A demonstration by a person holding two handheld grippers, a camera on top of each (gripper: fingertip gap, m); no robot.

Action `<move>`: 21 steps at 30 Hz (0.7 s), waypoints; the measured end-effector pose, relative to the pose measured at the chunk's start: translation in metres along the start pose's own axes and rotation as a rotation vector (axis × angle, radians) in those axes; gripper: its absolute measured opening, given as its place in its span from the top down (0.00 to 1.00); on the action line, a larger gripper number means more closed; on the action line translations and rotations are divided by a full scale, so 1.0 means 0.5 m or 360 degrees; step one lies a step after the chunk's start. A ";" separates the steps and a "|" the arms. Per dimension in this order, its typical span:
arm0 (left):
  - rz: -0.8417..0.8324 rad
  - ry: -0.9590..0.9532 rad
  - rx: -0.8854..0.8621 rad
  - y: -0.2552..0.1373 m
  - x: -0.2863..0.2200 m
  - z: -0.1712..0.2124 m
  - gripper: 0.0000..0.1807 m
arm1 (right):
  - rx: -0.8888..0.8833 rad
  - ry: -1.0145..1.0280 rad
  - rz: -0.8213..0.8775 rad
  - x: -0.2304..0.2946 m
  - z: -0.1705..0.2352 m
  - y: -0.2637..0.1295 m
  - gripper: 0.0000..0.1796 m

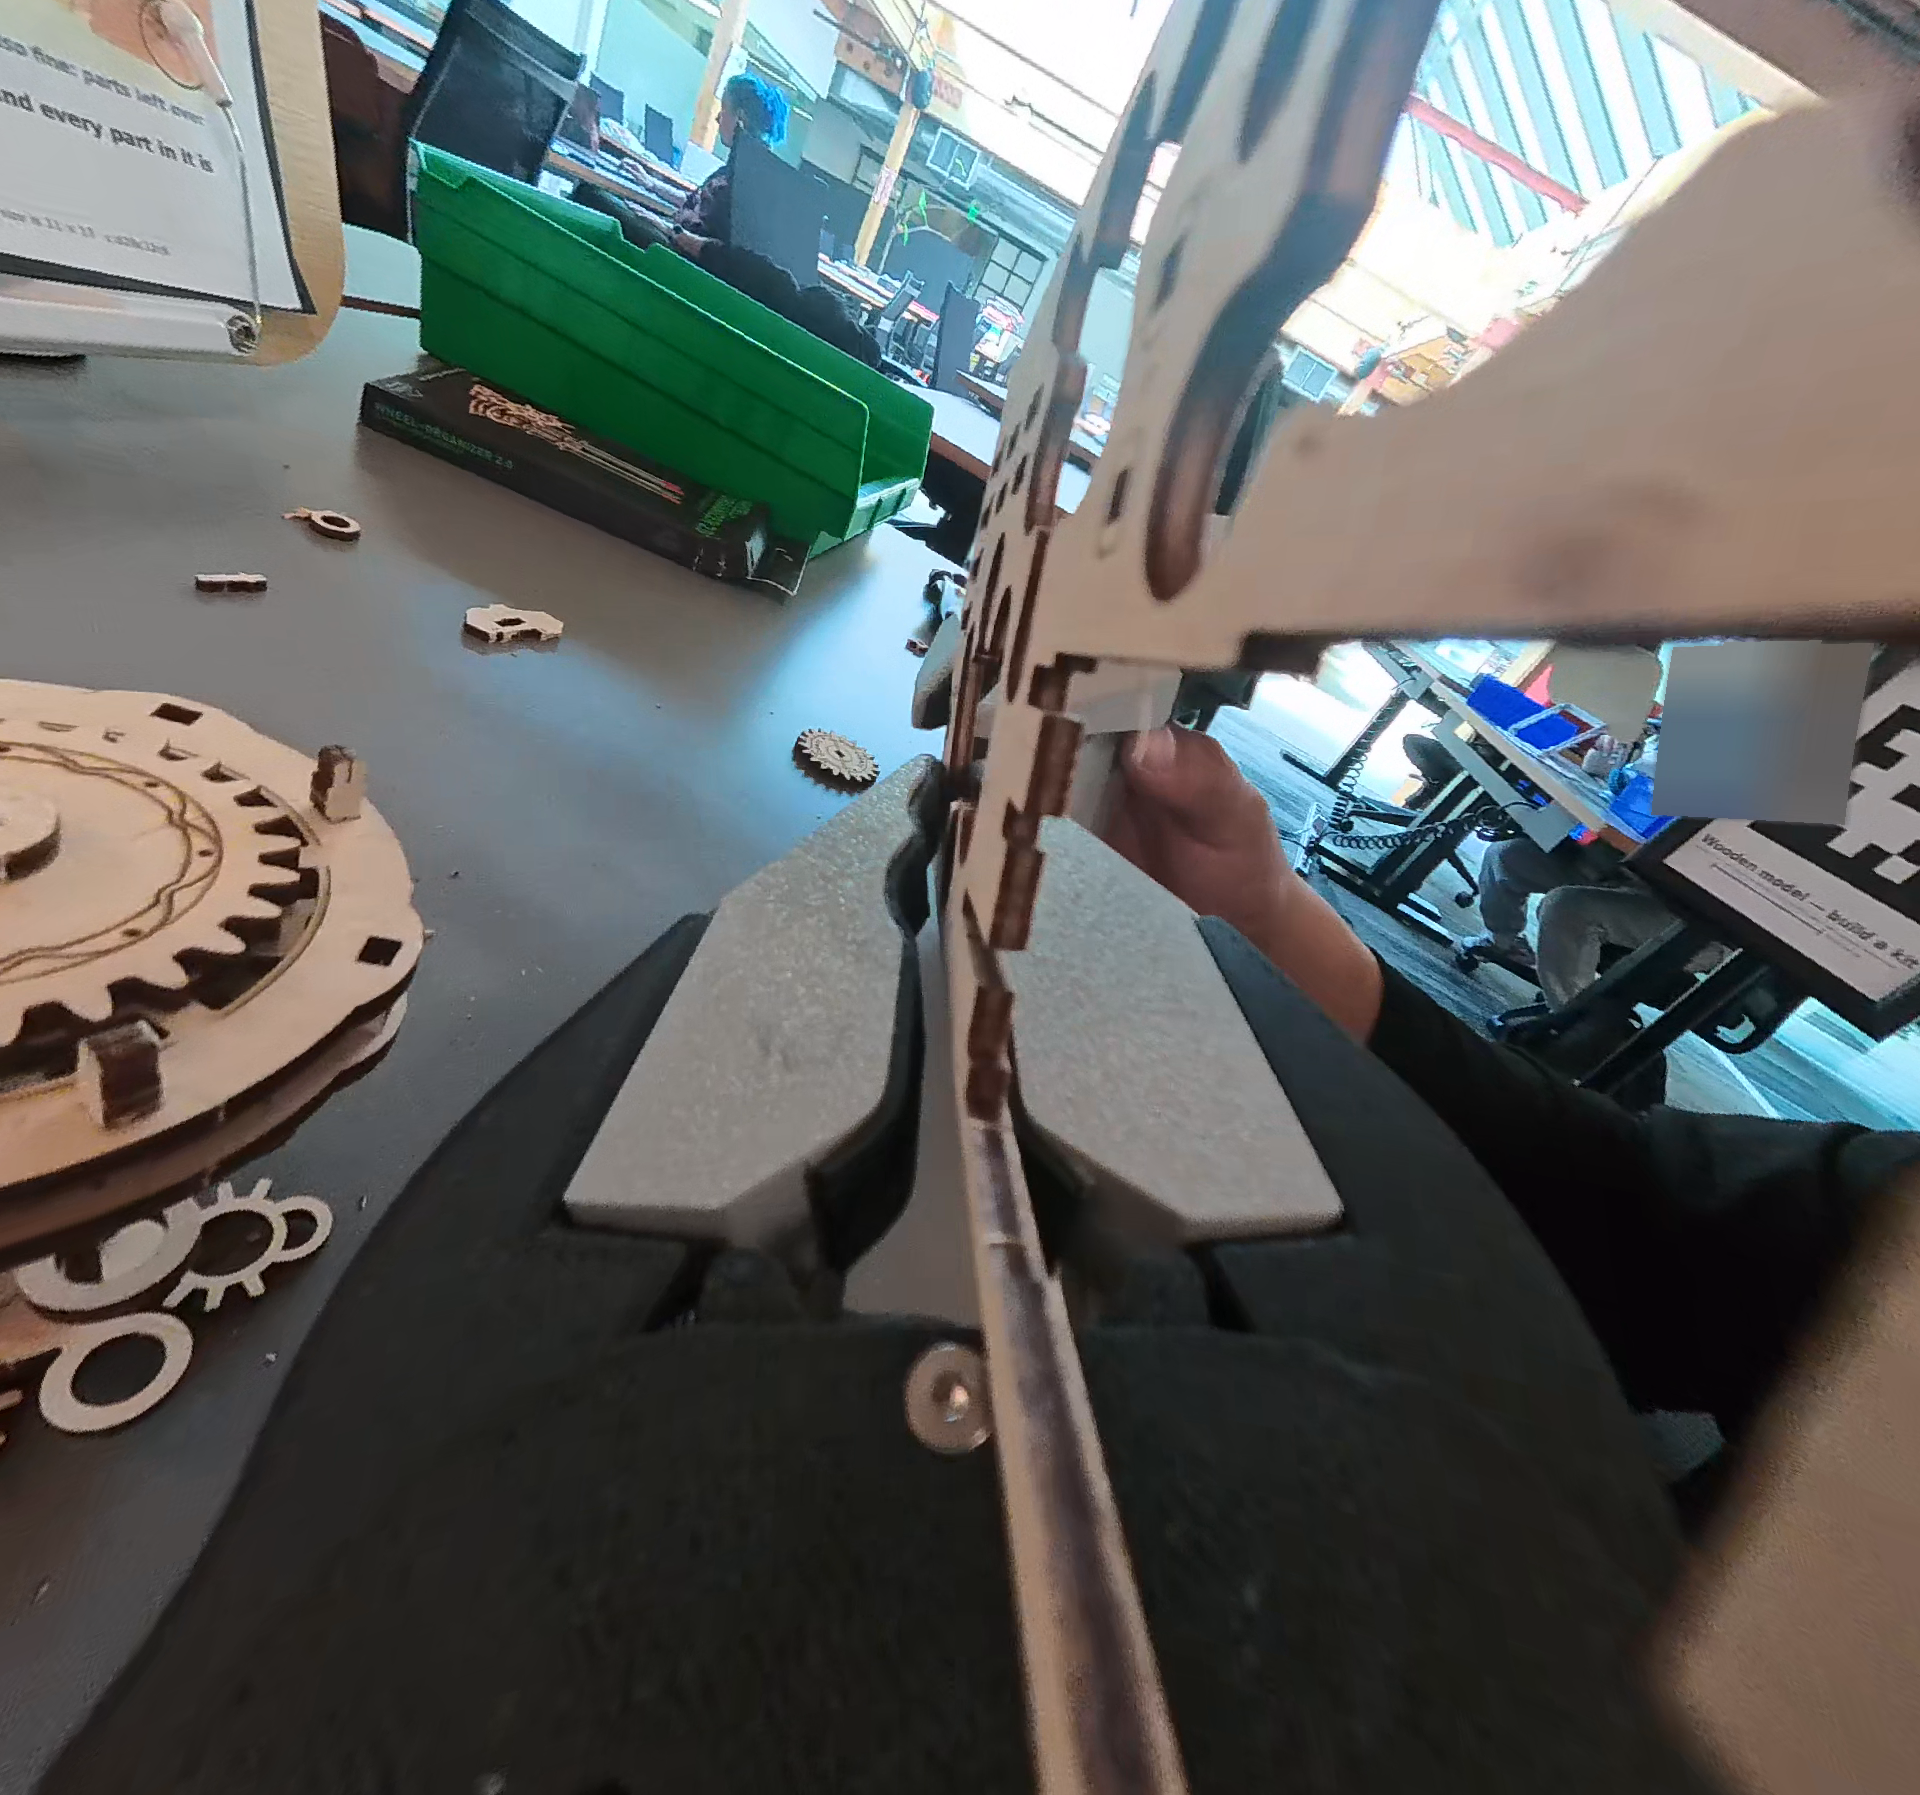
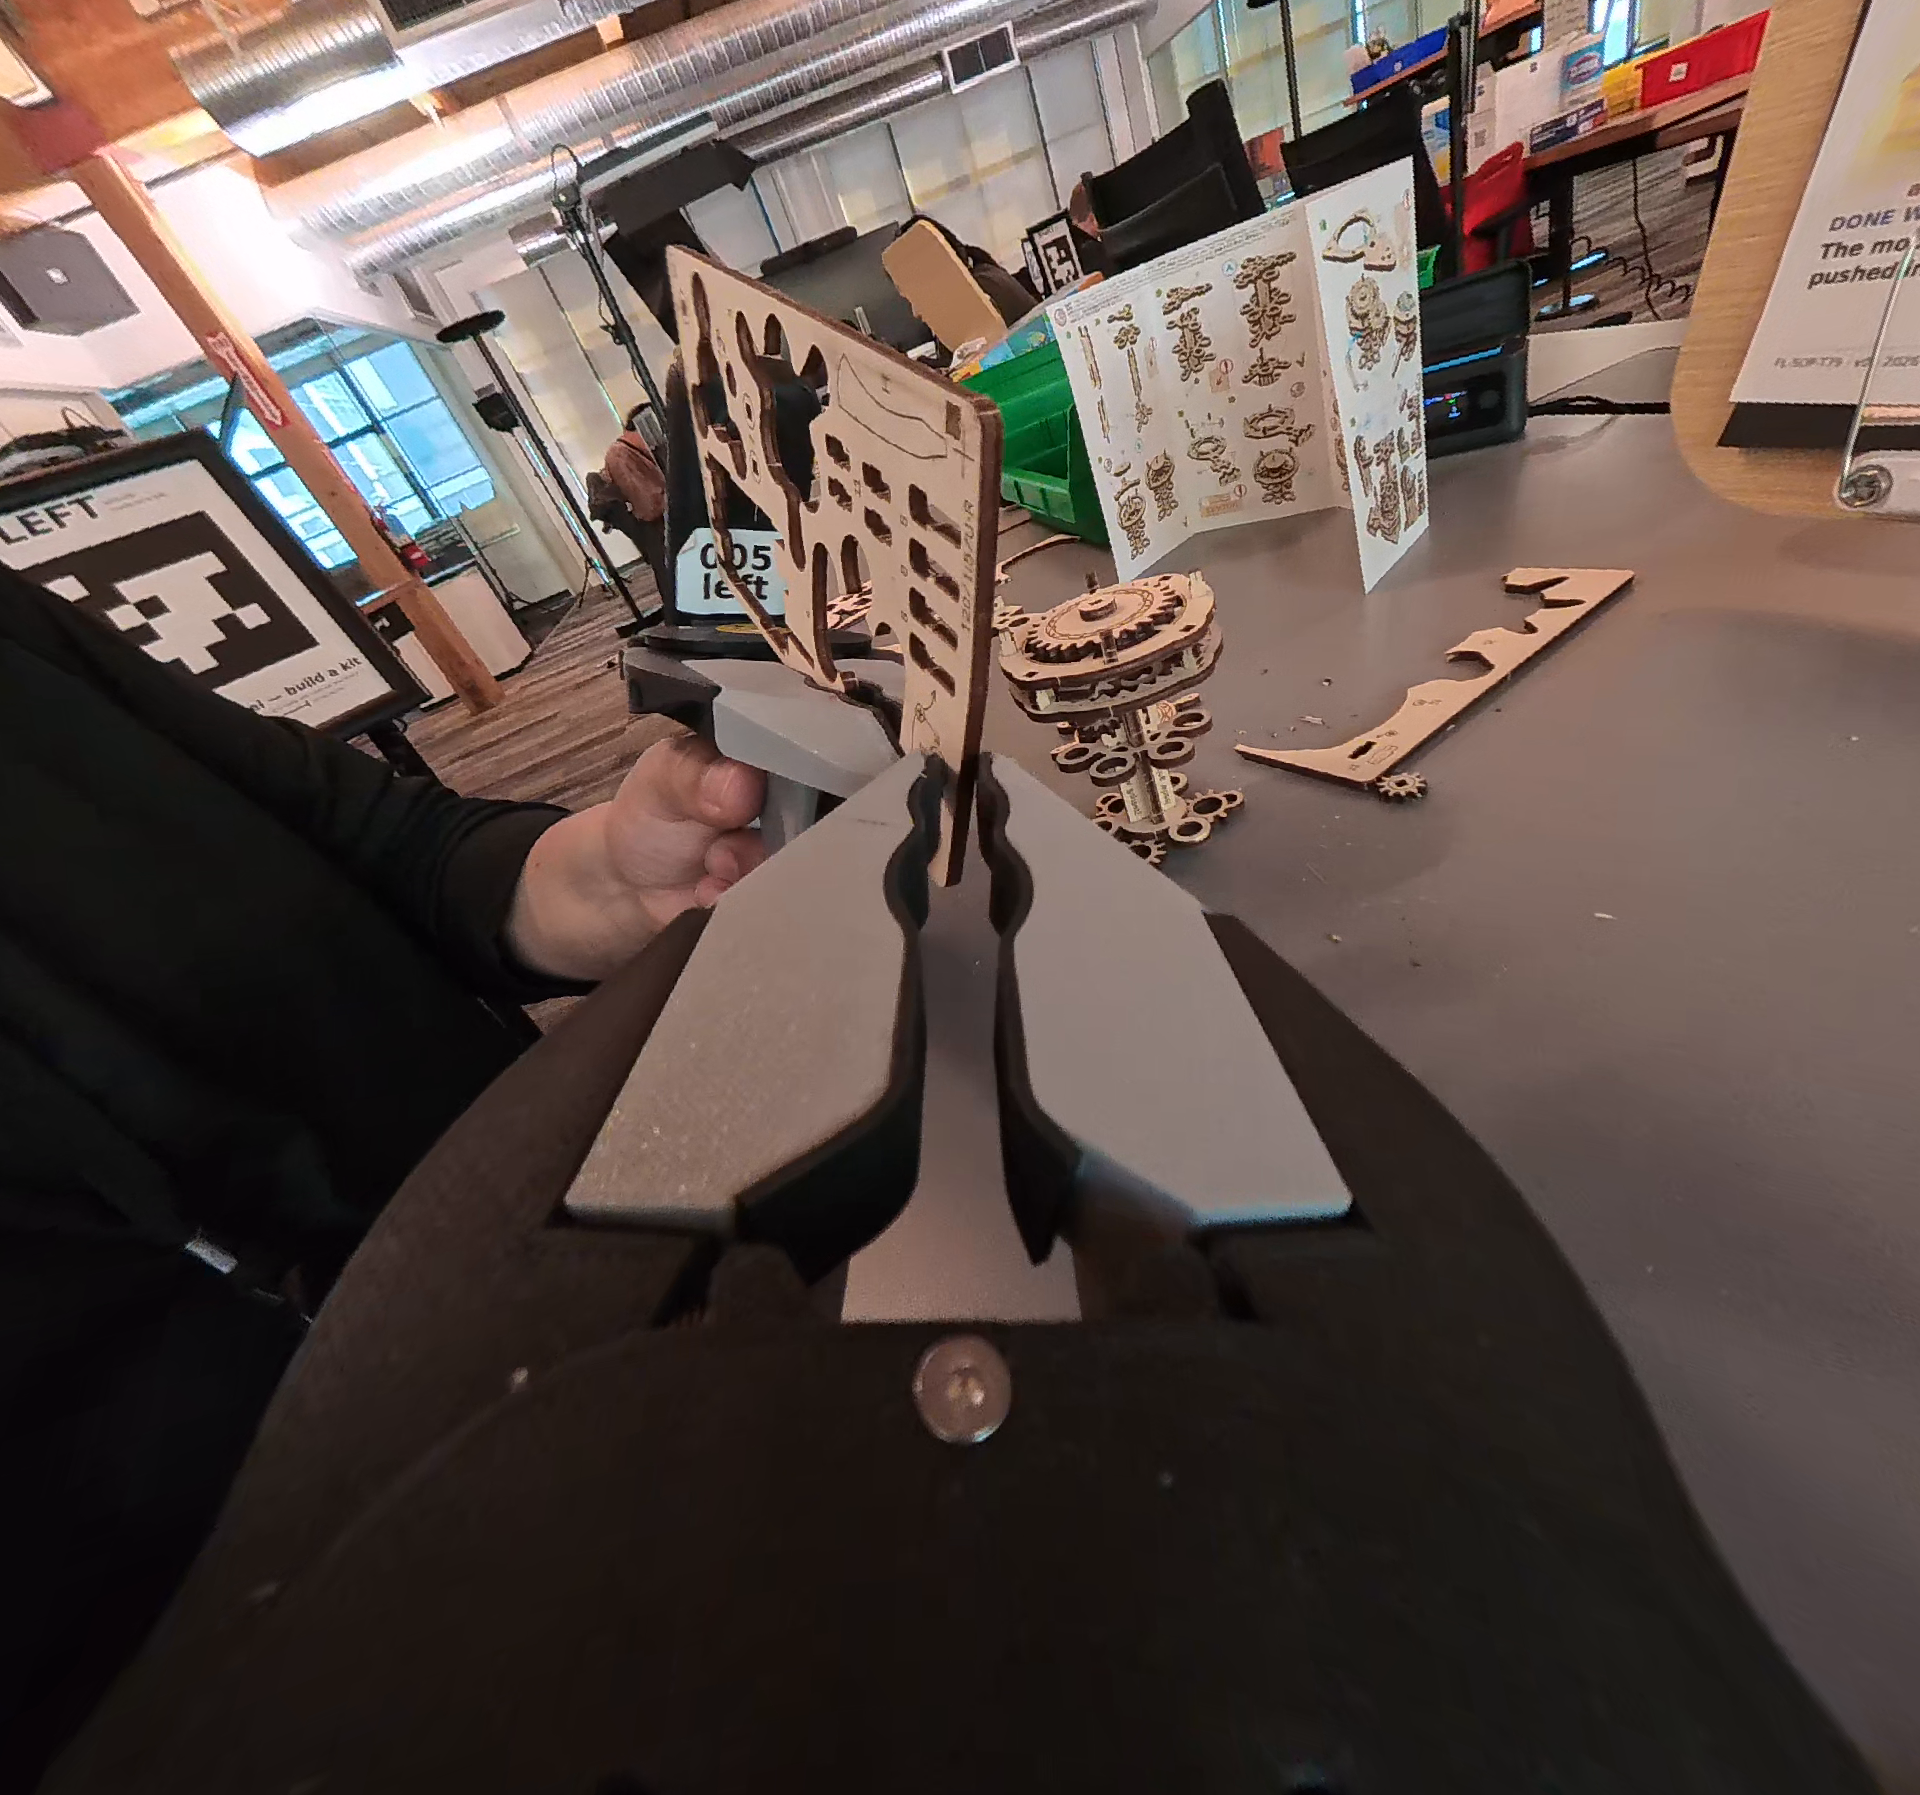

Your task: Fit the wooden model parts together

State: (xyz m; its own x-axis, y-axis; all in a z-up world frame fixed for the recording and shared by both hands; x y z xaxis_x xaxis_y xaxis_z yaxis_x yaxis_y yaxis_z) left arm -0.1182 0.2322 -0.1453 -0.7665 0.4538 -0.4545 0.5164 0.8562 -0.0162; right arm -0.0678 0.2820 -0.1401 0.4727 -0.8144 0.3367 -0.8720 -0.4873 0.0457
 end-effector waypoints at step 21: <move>-0.0265 0.0154 0.0012 0.000 0.011 0.003 1.00 | 0.0253 -0.0014 0.0226 -0.012 0.004 0.012 0.97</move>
State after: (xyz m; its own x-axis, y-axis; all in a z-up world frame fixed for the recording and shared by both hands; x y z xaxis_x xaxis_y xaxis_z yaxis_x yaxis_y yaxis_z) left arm -0.1218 0.2344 -0.1488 -0.8746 0.3279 -0.3572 0.3820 0.9196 -0.0911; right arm -0.0759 0.2834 -0.1440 0.3483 -0.8808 0.3209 -0.8992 -0.4106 -0.1510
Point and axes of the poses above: each gripper's, where its closed fingertips meet, y out along the fingers, z out of its underside, x = y × z across the jaws, the point moved 4 cm from there along -y, back along the fingers, and after that the axes turned 4 degrees about -z, right-handed, at the moved point
